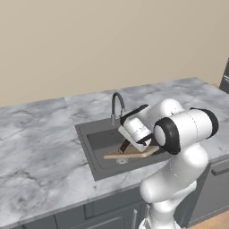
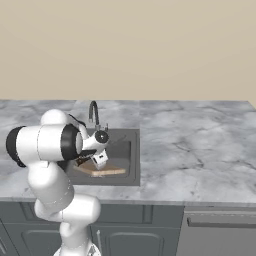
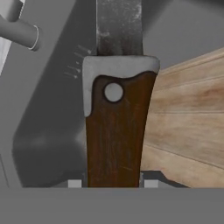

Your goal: Move the cutting board and knife to the sink. Then move spray from the cabinet to the counter.

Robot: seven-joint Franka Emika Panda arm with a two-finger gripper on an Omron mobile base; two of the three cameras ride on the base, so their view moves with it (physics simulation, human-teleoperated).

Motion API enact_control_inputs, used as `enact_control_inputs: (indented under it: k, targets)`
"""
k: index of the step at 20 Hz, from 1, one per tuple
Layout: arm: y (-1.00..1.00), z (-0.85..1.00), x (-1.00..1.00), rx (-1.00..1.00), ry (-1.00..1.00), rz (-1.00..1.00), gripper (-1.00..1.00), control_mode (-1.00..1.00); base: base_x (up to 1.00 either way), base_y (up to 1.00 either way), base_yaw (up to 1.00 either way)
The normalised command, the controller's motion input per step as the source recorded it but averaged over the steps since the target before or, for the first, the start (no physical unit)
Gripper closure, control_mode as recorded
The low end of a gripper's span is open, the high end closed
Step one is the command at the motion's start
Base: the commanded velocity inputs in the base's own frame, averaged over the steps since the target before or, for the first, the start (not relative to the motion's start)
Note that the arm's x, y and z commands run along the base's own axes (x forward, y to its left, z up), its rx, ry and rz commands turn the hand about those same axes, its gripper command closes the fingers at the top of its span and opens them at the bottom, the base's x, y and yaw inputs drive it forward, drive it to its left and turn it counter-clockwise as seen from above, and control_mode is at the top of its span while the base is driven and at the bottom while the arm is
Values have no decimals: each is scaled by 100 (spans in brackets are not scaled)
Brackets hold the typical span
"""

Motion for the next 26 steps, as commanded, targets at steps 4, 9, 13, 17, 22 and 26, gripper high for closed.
enact_control_inputs:
  k: [4,9,13,17,22,26]
  targets:
    - [0,-6,4,0,0,0,-100,-100,0,0,0]
    - [0,14,-6,0,-4,0,-100,-100,0,0,0]
    - [0,45,-28,0,-12,0,-100,-100,0,0,0]
    - [0,90,-32,0,-19,-2,-100,-100,0,0,0]
    - [-10,100,-47,-5,-11,-3,-100,-100,0,0,0]
    - [-11,100,-63,-18,-1,-4,-100,-100,0,0,0]
